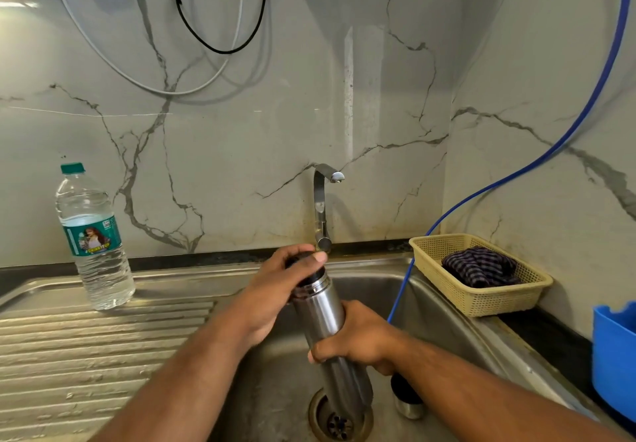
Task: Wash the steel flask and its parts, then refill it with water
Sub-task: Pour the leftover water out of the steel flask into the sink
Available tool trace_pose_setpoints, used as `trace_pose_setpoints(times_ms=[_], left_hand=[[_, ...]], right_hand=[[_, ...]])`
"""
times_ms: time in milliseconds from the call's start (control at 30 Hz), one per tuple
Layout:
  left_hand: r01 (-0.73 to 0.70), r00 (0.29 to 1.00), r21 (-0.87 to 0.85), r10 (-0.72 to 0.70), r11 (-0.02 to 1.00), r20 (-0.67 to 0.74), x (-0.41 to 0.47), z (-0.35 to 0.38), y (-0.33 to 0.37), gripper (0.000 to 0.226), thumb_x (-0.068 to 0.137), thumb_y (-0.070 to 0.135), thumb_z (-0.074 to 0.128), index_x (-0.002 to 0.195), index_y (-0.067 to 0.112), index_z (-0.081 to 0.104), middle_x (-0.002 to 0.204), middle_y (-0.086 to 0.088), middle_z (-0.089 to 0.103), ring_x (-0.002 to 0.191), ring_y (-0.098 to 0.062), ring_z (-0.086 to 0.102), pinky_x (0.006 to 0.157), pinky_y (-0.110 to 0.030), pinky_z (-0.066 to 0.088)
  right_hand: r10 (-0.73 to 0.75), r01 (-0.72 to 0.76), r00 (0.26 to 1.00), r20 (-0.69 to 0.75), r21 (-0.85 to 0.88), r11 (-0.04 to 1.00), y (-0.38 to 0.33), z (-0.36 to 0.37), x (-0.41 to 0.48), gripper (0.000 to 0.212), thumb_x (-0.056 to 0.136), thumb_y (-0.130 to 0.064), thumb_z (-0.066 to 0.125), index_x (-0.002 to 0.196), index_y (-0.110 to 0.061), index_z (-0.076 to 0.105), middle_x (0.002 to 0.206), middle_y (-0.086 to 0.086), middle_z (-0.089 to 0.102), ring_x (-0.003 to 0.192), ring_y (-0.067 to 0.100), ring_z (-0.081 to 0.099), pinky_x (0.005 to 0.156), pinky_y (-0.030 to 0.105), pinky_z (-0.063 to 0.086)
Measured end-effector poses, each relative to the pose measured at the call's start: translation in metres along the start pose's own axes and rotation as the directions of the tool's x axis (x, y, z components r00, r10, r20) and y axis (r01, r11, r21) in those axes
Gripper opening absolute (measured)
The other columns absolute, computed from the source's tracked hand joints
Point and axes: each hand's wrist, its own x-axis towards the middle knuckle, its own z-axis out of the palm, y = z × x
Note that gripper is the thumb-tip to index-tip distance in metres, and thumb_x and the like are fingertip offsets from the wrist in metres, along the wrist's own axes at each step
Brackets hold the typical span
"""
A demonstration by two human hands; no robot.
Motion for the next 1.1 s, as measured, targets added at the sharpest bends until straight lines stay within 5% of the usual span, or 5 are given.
trace_pose_setpoints(times_ms=[133,433,667,933,1100], left_hand=[[-0.064,0.98,-0.008,0.064,0.998,0.189,0.005,-0.021,-0.002,0.056,0.084,0.002,0.073,0.135,0.021,0.062,0.129,0.0,0.07,0.125,-0.015,0.062,0.108,-0.034,0.049],[-0.132,0.927,0.324,0.232,0.937,-0.293,0.001,0.013,-0.007,0.065,0.065,0.043,0.092,0.118,0.026,0.058,0.109,0.011,0.065,0.1,-0.003,0.062,0.076,-0.017,0.049],[-0.099,0.966,-0.043,0.106,0.994,0.236,0.005,-0.015,-0.008,0.059,0.082,0.021,0.076,0.138,0.023,0.058,0.133,0.0,0.067,0.126,-0.016,0.061,0.105,-0.035,0.051],[-0.087,0.894,0.226,0.176,0.97,-0.412,0.0,0.014,-0.004,0.072,0.06,0.054,0.091,0.114,0.023,0.055,0.107,0.003,0.061,0.099,-0.013,0.062,0.072,-0.023,0.05],[-0.017,1.0,0.022,0.016,1.0,0.008,0.002,0.003,0.003,0.077,0.071,0.04,0.09,0.136,0.031,0.05,0.13,-0.002,0.06,0.118,-0.019,0.06,0.103,-0.036,0.051]], right_hand=[[0.003,-0.005,1.0,0.022,0.067,0.998,0.002,-0.003,-0.001,0.06,0.058,-0.024,0.094,0.111,-0.023,0.066,0.101,0.002,0.073,0.098,0.02,0.072,0.091,0.043,0.061],[-0.012,0.009,0.998,-0.064,-0.051,0.999,0.002,-0.006,0.0,0.072,0.051,-0.036,0.094,0.115,-0.029,0.062,0.104,-0.003,0.071,0.095,0.014,0.07,0.085,0.038,0.062],[-0.031,0.031,0.999,0.035,0.003,1.0,0.003,-0.011,-0.003,0.056,0.062,-0.021,0.094,0.111,-0.025,0.067,0.103,0.002,0.073,0.099,0.018,0.071,0.09,0.041,0.061],[-0.06,0.058,0.998,-0.013,-0.104,0.993,-0.006,-0.001,-0.003,0.075,0.056,-0.038,0.094,0.122,-0.031,0.059,0.107,-0.007,0.068,0.098,0.013,0.067,0.087,0.036,0.06],[-0.03,0.028,0.999,-0.035,-0.044,0.999,-0.002,-0.004,-0.001,0.074,0.05,-0.038,0.095,0.115,-0.028,0.064,0.103,-0.003,0.072,0.096,0.015,0.07,0.088,0.041,0.062]])
